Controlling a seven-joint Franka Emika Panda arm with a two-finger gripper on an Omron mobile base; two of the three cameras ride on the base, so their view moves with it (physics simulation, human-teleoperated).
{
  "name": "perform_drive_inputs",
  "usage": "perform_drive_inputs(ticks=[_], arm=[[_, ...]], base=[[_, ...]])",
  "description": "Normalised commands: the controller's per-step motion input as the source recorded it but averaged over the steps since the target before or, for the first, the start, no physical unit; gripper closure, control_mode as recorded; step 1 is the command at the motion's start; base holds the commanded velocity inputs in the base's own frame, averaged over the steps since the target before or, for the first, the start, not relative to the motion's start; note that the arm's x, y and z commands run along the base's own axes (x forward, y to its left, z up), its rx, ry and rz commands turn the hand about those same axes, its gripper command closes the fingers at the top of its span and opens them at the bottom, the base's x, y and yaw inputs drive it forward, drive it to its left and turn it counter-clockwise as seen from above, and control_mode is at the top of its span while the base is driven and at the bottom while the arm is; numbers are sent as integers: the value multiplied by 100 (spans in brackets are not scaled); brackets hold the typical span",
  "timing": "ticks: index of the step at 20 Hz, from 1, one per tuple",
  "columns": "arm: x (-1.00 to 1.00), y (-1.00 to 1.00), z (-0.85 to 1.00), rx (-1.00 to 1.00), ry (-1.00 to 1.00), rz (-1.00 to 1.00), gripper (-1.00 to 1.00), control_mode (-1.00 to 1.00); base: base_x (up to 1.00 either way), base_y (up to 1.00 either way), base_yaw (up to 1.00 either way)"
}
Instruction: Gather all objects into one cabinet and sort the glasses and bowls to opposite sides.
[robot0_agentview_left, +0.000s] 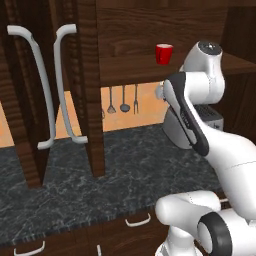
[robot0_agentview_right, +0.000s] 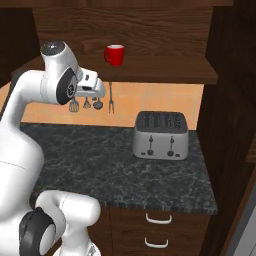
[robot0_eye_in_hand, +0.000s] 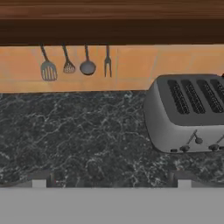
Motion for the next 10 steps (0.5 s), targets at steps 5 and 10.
perform_drive_inputs(ticks=[5, 10], arm=[[0, 18, 74, -4, -42, -40, -100, -100], [-1, 9, 23, -1, -15, -15, -100, -100]], base=[[0, 0, 0], [0, 0, 0]])
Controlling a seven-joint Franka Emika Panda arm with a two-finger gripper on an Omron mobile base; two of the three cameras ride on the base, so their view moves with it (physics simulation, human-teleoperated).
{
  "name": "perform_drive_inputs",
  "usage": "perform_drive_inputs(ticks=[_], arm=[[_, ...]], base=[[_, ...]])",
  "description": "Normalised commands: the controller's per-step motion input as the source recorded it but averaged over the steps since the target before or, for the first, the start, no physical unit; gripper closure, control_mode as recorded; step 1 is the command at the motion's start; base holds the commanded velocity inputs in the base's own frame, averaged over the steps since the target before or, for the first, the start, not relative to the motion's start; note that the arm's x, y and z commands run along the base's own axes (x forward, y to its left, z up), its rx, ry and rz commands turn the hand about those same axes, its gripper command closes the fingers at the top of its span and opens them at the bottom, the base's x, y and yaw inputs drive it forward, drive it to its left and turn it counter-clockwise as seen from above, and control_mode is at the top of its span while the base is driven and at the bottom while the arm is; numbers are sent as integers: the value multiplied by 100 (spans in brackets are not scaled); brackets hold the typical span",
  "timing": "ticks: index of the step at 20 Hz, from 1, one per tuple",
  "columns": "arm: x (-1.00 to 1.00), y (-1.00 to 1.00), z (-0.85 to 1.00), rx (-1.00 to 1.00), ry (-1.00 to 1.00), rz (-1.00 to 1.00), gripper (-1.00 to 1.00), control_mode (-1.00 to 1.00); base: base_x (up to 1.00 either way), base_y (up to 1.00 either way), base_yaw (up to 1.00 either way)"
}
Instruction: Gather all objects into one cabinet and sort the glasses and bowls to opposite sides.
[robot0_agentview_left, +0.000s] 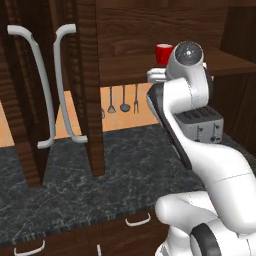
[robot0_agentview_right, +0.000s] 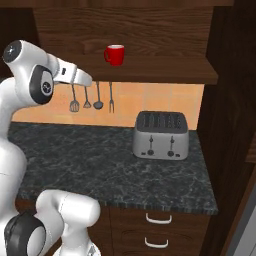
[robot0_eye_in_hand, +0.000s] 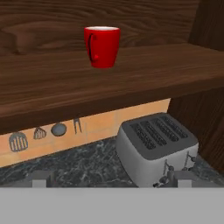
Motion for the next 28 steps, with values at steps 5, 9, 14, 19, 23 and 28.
perform_drive_inputs(ticks=[5, 9, 14, 19, 23, 28], arm=[[40, 0, 34, 0, -3, -1, -100, -100], [33, 0, 74, 0, 0, -2, -100, -100], [56, 0, 81, 4, 0, -1, -100, -100], [53, -54, -50, -10, -7, 0, -100, -100], [16, -12, -36, -5, -10, 0, -100, -100], [49, 0, -2, 0, -5, 0, -100, -100]], base=[[0, 0, 0], [0, 0, 0], [0, 0, 0], [0, 0, 0], [0, 0, 0], [0, 0, 0]])
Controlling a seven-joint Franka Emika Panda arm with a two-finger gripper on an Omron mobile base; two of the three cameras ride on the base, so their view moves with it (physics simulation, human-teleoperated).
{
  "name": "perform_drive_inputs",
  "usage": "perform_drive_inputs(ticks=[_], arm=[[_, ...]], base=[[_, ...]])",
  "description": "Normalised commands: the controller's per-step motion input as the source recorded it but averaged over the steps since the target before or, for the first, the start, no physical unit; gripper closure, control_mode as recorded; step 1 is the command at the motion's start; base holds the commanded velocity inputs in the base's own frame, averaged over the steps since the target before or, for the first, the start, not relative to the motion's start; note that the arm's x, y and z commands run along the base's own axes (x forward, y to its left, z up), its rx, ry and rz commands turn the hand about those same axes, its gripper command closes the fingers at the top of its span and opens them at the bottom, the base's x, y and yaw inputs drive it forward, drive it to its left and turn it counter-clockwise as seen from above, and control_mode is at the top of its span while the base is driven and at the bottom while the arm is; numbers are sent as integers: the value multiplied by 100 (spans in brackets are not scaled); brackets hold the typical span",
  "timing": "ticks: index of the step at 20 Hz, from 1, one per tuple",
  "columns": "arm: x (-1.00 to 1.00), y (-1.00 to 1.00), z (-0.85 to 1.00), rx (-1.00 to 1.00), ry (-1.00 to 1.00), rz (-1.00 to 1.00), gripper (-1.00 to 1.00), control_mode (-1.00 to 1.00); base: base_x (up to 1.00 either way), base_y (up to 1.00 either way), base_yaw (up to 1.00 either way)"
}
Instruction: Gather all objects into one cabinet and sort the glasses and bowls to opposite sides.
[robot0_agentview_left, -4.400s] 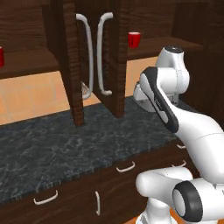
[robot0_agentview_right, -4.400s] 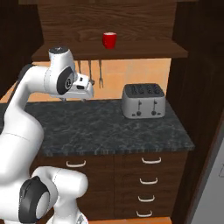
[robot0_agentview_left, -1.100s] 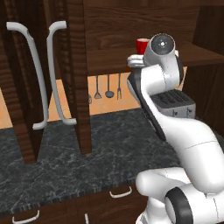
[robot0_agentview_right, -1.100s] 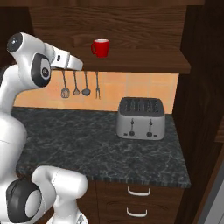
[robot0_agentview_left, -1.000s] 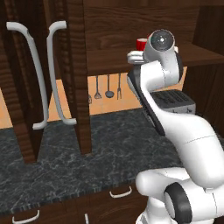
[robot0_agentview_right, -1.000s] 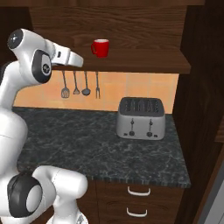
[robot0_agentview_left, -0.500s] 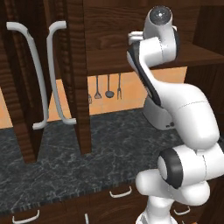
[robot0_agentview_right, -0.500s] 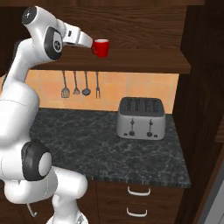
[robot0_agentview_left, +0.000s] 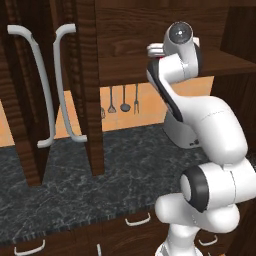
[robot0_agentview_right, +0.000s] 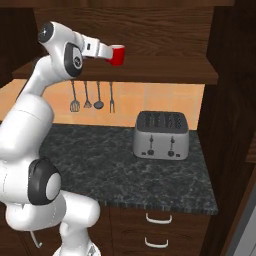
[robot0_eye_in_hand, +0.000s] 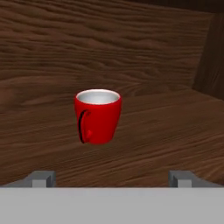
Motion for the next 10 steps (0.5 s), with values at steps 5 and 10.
perform_drive_inputs(ticks=[5, 10], arm=[[36, 2, 1, 0, -2, -1, -100, -100], [12, 12, 2, 0, 1, 0, -100, -100]], base=[[0, 0, 0], [0, 0, 0]])
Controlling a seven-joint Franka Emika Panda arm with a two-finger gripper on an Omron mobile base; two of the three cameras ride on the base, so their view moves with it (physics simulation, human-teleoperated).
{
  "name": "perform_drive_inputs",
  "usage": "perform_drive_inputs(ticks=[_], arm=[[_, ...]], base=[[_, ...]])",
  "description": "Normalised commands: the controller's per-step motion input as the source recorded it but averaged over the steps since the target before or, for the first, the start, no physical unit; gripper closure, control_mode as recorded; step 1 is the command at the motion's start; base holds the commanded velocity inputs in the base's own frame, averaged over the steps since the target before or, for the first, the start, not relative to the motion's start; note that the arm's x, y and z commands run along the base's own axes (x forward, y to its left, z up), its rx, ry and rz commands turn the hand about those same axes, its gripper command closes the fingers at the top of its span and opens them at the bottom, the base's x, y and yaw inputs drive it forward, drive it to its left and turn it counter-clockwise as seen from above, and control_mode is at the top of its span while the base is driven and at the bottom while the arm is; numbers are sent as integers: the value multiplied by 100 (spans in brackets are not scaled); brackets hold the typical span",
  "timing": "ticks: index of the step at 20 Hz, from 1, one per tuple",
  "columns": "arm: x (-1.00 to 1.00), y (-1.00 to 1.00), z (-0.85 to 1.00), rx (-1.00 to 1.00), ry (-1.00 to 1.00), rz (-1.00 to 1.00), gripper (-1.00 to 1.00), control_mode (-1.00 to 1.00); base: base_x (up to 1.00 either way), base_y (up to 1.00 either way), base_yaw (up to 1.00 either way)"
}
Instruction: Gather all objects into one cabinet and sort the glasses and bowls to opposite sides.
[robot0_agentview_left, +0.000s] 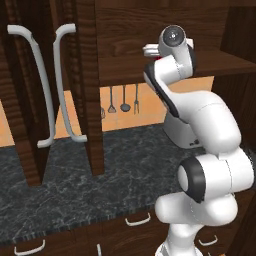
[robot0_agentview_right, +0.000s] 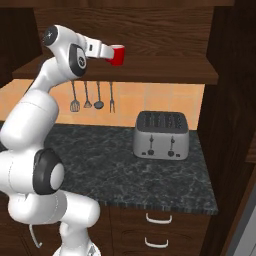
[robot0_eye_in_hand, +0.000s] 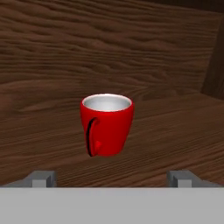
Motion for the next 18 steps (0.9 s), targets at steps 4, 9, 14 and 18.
perform_drive_inputs(ticks=[4, 9, 14, 18], arm=[[14, 18, 1, 0, 1, 0, -100, -100], [24, 8, 0, 0, 2, -1, -100, -100], [8, -2, 0, 0, 0, 0, -100, -100], [18, -8, 0, 0, 0, 0, -100, -100]], base=[[0, 0, 0], [0, 0, 0], [0, 0, 0], [0, 0, 0]])
